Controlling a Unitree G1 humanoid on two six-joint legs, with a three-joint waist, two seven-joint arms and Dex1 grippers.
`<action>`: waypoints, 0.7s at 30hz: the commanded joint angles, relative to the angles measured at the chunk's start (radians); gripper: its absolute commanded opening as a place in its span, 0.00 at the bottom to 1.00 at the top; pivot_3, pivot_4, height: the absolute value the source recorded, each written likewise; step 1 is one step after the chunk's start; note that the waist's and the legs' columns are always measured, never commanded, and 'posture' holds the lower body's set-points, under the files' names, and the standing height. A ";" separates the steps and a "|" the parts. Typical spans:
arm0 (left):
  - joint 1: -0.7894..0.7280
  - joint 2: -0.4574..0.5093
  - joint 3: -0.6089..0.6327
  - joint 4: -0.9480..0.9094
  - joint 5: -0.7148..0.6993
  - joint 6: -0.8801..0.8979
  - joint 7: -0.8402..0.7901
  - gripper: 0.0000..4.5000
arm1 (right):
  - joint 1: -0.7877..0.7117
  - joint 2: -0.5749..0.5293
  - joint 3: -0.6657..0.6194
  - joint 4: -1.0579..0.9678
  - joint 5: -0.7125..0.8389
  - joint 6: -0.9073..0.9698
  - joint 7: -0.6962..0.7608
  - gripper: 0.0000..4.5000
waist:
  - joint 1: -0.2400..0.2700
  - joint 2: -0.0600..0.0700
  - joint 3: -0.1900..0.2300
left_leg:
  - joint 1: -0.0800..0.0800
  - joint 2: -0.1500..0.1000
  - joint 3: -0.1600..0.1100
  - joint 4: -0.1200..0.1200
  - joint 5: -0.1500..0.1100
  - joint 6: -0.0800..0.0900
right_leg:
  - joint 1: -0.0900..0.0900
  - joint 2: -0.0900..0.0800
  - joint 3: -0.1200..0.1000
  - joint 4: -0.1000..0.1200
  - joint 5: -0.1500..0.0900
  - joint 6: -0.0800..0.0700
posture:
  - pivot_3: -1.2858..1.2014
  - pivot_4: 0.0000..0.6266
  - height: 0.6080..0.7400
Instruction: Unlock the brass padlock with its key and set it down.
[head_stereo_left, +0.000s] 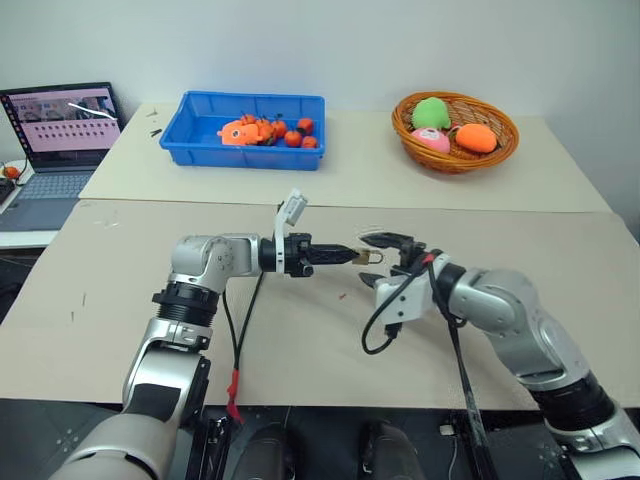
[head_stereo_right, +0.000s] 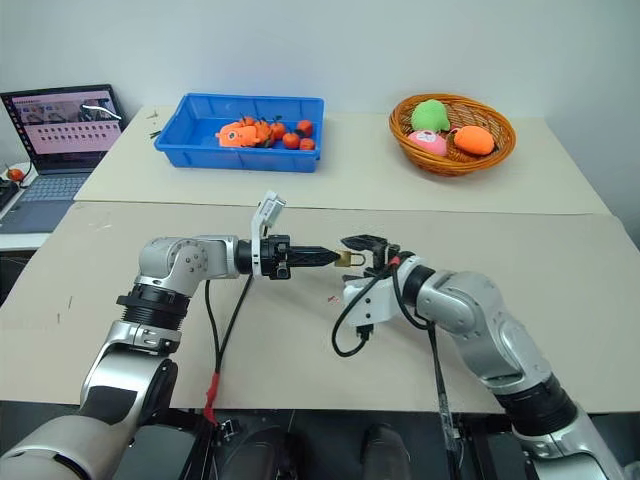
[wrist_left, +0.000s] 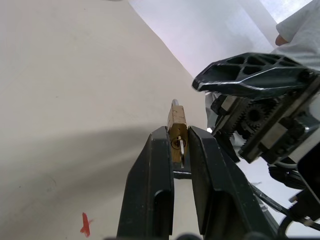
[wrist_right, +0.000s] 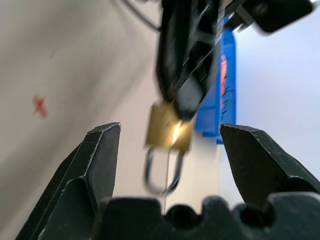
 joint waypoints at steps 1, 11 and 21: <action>-0.016 -0.002 0.012 -0.035 -0.013 0.003 0.000 0.07 | 0.028 -0.047 -0.074 0.012 0.022 -0.046 -0.034 0.83 | -0.002 0.000 0.000 | 0.000 0.000 0.000 0.000 0.000 0.000 | 0.000 0.000 0.000 0.000 0.000 0.000 | 0.52 0.24 0.64; -0.011 -0.003 0.016 -0.039 -0.017 0.006 0.005 0.07 | 0.065 -0.054 -0.118 0.022 0.032 -0.022 -0.060 0.83 | -0.004 0.000 0.000 | 0.001 0.001 0.000 0.000 0.000 0.000 | 0.000 0.000 0.000 0.001 0.000 0.000 | 0.52 0.24 0.64; -0.017 -0.005 0.014 -0.029 -0.016 0.003 0.002 0.07 | 0.078 -0.043 -0.120 0.013 0.025 -0.009 -0.066 0.44 | -0.003 0.000 0.000 | 0.000 0.001 0.000 0.001 0.000 0.000 | 0.000 0.000 0.000 0.001 0.000 0.000 | 0.52 0.24 0.64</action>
